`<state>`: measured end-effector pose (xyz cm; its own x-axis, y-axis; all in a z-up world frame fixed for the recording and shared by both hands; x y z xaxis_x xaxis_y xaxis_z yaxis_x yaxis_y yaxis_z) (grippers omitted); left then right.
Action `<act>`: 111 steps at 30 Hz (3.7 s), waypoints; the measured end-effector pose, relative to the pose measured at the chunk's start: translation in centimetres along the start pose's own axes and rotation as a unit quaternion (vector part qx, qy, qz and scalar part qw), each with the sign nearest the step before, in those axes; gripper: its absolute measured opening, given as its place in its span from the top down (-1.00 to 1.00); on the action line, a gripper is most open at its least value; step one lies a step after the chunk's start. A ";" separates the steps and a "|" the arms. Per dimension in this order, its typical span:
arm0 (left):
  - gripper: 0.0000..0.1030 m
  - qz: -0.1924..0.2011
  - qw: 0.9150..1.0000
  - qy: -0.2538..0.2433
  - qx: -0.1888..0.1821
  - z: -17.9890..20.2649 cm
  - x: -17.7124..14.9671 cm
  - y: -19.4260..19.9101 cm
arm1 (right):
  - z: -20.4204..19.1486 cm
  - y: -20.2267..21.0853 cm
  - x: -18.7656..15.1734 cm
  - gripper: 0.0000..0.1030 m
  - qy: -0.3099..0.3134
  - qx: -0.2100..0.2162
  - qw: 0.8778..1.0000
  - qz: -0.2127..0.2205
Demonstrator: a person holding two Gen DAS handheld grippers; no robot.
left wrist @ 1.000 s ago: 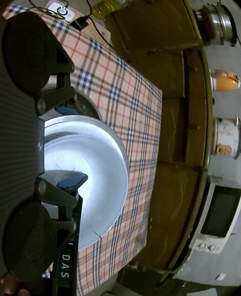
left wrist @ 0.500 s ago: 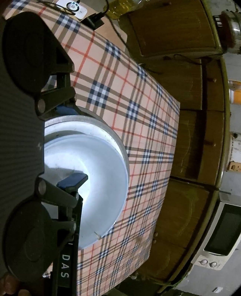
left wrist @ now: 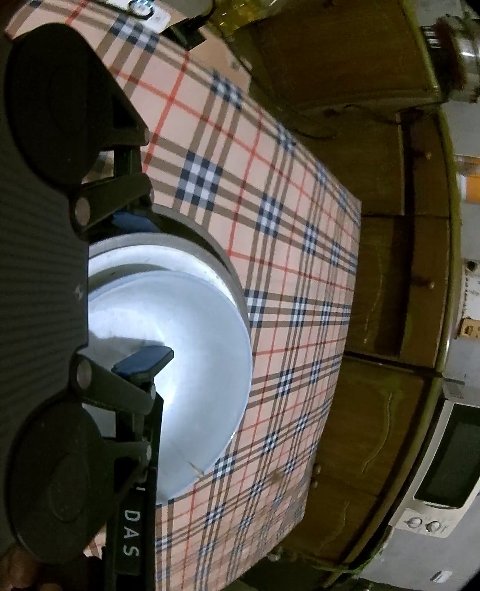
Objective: Organize plates and bowls
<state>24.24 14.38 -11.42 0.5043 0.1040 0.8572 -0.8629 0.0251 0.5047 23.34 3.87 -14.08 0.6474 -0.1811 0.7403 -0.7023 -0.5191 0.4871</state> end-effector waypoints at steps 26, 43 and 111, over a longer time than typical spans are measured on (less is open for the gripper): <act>-0.99 0.053 0.997 0.001 0.054 2.5 0.9 9.5 | -2.4 12.4 -0.3 -0.56 0.160 -0.063 0.983 0.070; -1.00 0.070 0.993 -0.022 0.089 4.3 -1.2 13.0 | -1.9 16.7 -3.6 -0.56 0.160 -0.080 0.982 0.054; -1.00 0.061 0.995 -0.004 0.085 5.0 -2.3 12.5 | -2.0 16.1 -5.3 -0.56 0.163 -0.061 0.984 0.033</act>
<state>12.40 9.50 -6.56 0.3972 0.0872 0.9136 -0.9004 -0.1557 0.4063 8.00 -1.91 -9.23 0.4839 0.0768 0.8718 -0.7829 -0.4072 0.4704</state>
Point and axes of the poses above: each gripper's, at about its wrist camera, not at the fingertips, and y roughly against the way its jaws point, z to its right, x to its top, the point moved 7 cm from there along -y, roughly the way its jaws point, and after that the axes turned 13 degrees about z, right-handed, at the moved point
